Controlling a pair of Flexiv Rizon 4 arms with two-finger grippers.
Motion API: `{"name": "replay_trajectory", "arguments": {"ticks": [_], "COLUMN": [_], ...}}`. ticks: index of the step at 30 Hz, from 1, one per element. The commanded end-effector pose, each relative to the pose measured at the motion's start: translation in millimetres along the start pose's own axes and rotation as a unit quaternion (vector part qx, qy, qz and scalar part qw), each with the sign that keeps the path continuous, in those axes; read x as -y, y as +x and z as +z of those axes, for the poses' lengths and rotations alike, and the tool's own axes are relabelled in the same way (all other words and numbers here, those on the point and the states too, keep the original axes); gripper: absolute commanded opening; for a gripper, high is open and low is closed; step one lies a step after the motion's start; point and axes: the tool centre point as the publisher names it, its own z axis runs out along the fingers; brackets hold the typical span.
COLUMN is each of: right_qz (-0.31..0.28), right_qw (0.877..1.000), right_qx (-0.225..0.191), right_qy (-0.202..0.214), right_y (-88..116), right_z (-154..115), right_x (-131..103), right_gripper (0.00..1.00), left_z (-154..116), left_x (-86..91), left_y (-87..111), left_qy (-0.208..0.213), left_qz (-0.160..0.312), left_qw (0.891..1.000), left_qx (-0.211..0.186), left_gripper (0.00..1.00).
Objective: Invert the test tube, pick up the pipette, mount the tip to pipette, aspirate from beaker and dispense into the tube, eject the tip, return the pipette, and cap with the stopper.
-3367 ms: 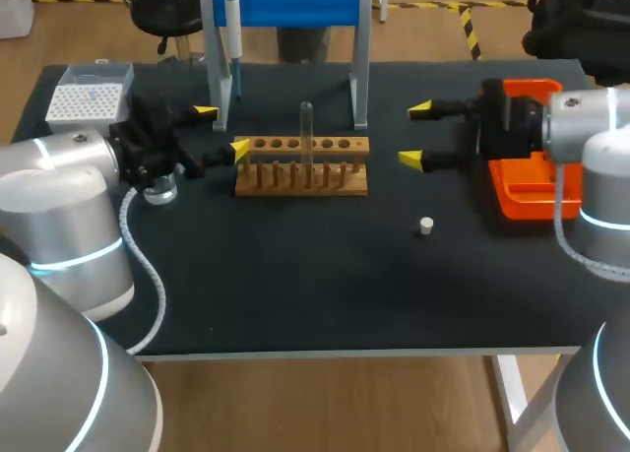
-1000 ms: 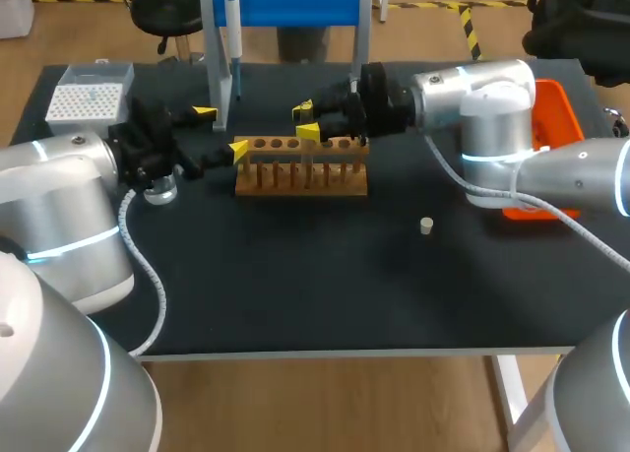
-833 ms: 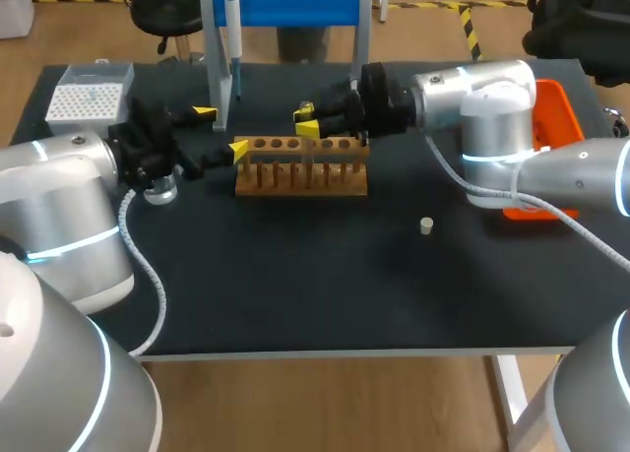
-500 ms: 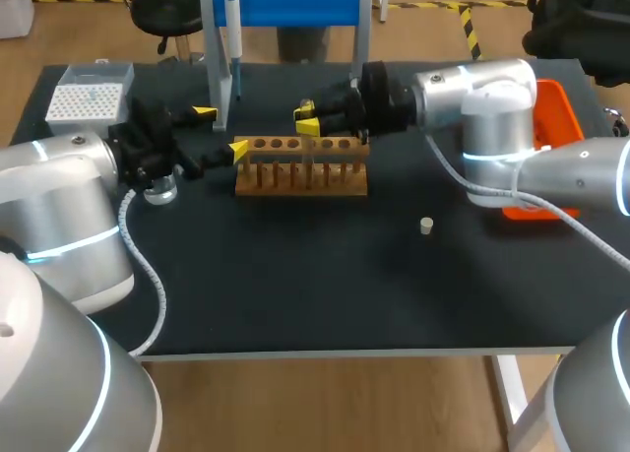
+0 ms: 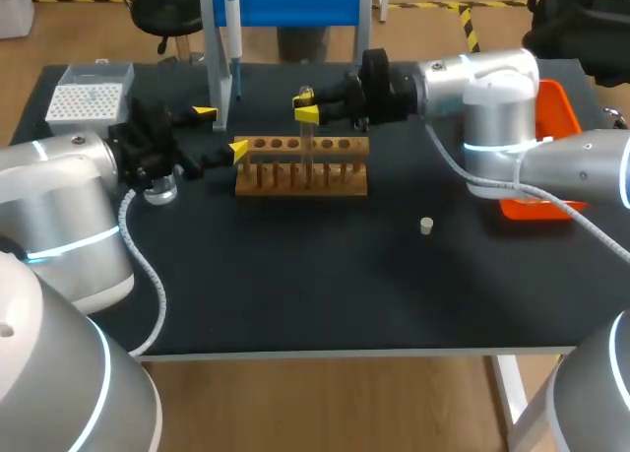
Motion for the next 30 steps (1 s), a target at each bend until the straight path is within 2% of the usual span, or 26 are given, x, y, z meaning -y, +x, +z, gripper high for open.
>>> {"name": "replay_trajectory", "arguments": {"ticks": [1,19,30], "right_qz": [-0.001,-0.017,-0.025], "right_qw": [1.000,1.000,1.000], "right_qx": [0.004,0.010,0.014], "right_qy": [0.002,-0.002,-0.005], "right_y": [2.8,9.0,19.6], "right_z": [-1.5,-6.2,-11.4], "right_x": [-8.1,-39.3,-54.5], "right_gripper": [0.00,0.00,0.00], "left_z": [1.5,1.5,1.5], "left_x": [-1.2,-1.2,-1.2], "left_y": [1.9,1.9,1.9], "left_qy": [0.001,0.001,0.001], "left_qz": [0.001,0.001,0.001], "left_qw": [1.000,1.000,1.000], "left_qx": [0.004,0.004,0.004], "left_gripper": [1.00,1.00,1.00]}}
